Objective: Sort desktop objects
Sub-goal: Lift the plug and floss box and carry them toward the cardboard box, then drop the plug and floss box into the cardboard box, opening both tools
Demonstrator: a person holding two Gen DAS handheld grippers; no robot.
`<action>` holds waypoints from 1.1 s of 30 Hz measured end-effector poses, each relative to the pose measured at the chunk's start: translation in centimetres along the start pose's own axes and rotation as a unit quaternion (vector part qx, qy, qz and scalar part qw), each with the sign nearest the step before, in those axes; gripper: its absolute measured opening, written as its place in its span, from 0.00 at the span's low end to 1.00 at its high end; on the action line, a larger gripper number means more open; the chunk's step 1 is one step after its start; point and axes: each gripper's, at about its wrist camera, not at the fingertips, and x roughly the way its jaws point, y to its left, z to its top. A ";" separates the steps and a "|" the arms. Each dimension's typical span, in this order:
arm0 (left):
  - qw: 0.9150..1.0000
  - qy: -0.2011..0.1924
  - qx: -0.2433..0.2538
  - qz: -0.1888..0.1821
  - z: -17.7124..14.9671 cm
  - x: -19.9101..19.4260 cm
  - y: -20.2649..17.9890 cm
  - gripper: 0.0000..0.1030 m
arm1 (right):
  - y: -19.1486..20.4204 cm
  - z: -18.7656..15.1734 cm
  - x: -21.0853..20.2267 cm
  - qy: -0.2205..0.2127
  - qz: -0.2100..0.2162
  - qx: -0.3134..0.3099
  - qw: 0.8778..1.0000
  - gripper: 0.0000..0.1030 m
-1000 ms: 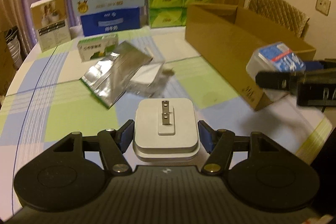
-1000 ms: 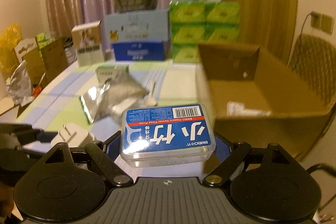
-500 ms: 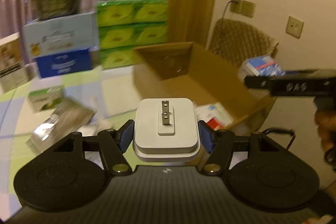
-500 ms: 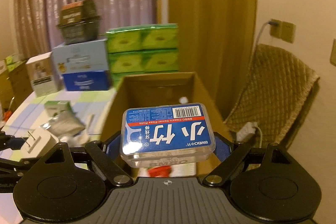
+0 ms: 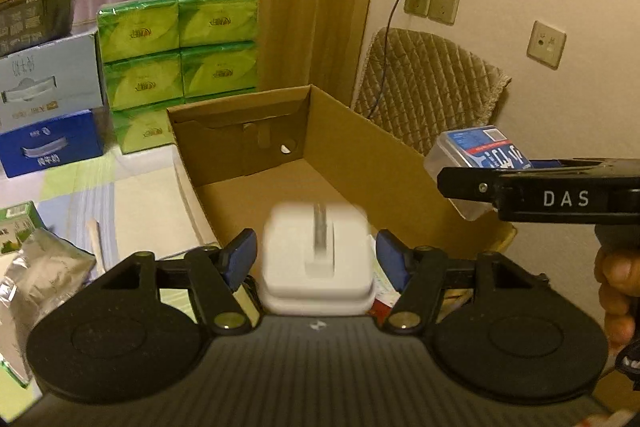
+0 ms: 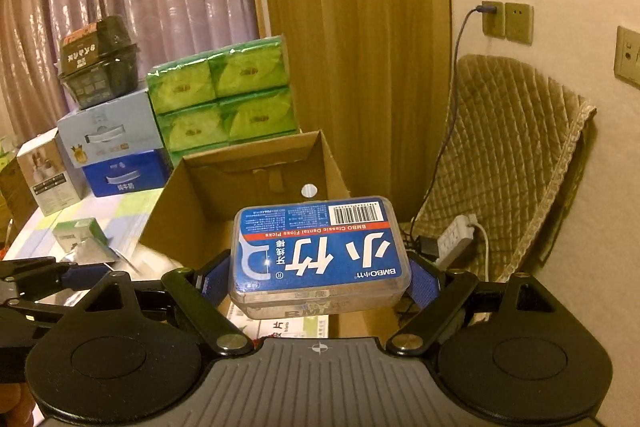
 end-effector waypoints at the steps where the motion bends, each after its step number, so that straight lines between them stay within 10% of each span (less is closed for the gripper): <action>1: 1.000 -0.003 0.005 0.001 0.0 -0.2 0.1 0.62 | 0.0 0.0 0.2 0.001 0.001 0.001 1.000 0.82; 33: 0.996 -0.004 -0.027 0.080 -6.2 -12.0 9.3 0.77 | 7.3 -1.0 -2.7 -0.003 0.103 0.018 0.994 0.98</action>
